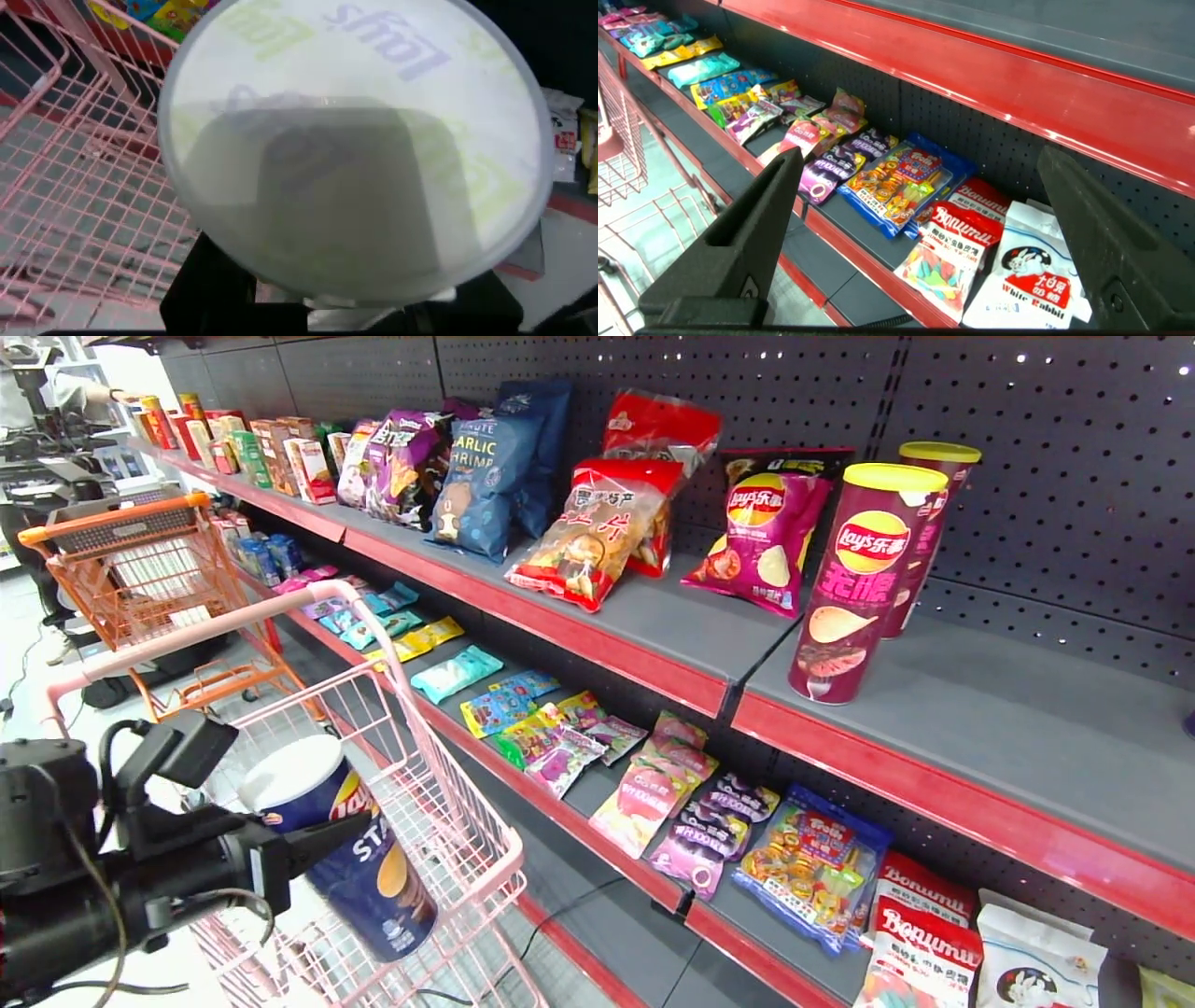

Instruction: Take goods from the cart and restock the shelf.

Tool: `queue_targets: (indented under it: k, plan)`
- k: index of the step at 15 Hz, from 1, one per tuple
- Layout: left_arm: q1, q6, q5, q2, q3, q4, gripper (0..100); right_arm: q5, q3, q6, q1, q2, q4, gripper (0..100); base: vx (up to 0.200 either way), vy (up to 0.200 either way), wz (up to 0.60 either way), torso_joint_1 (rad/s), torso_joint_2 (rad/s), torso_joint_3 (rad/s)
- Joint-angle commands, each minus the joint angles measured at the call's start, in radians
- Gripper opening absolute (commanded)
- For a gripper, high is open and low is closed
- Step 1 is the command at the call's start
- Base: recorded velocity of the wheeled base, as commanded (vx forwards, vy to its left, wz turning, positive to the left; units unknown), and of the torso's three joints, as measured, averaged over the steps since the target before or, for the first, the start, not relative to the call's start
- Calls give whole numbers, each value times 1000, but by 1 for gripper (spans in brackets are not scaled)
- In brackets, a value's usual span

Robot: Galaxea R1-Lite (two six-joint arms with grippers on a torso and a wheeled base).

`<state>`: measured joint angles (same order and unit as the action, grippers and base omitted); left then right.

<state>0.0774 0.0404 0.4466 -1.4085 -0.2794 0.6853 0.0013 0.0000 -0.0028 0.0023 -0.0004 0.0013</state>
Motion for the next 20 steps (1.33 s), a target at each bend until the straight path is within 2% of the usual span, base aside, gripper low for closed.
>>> queue_targets:
  k: [1,5,9,12,15,20]
  plan:
    - [-2,18,14,425,-204,-455,0,0,0,0,1,0,0,100,0,0,0,0,0,0]
    - [7,-16,14,569,-205,-477,0,0,0,0,1,0,0,100,0,0,0,0,0,0]
    - [5,-16,-22,657,-201,-478,0,0,0,0,1,0,0,100,0,0,0,0,0,0]
    - [5,-17,-37,732,-129,-478,0,0,0,0,1,0,0,100,0,0,0,0,0,0]
    - [4,-20,-57,758,-110,-480,0,2,0,0,1,0,0,100,0,0,600,59,-157,-87]
    - [4,-19,-82,760,-106,-480,0,0,0,1,1,0,0,100,0,0,600,208,-523,-309]
